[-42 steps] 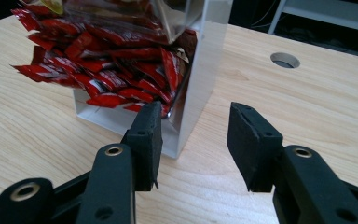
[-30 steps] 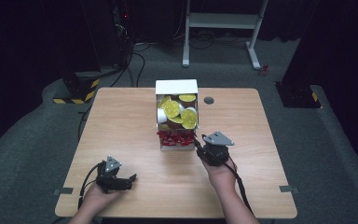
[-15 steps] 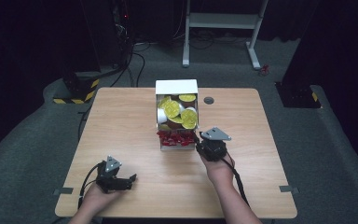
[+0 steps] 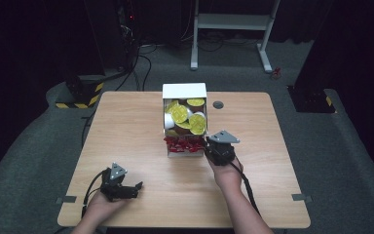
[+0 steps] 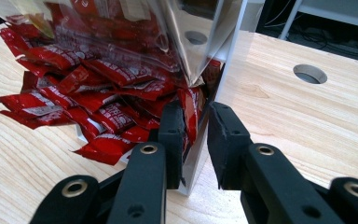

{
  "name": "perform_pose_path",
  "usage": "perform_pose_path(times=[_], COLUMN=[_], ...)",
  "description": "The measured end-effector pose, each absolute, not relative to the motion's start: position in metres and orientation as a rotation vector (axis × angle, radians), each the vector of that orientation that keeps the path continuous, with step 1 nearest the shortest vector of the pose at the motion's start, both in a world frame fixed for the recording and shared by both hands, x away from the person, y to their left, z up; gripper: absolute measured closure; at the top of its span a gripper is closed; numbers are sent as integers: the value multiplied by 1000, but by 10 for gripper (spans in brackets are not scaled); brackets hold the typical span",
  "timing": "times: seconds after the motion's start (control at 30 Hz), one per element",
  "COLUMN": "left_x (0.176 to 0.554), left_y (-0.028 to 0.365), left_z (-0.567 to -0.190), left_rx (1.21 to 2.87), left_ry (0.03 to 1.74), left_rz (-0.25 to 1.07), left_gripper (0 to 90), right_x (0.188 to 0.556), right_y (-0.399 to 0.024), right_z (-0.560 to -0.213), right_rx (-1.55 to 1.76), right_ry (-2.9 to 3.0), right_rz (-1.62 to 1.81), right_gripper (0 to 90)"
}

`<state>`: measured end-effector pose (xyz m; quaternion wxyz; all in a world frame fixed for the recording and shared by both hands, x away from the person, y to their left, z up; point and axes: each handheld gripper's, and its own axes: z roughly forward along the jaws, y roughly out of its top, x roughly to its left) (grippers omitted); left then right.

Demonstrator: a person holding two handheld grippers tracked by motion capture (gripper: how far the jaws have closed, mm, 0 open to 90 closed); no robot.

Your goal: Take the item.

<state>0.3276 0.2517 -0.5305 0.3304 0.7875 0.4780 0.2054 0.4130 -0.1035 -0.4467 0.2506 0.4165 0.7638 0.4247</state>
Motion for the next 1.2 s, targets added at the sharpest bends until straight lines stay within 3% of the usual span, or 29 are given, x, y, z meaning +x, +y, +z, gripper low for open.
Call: perform_pose_path(times=[1.0,1.2], left_x=[327,327], left_y=[252,252], left_z=[-531,-531], left_rx=[2053,2053], left_ry=[1256,1257], left_rz=[538,539], left_gripper=[42,44], right_x=[422,422], right_y=[-105,-103], right_z=[-454,-456], right_rx=[1175,1167], right_ry=[2054,2056], right_rz=[1207,1215], right_gripper=[806,862])
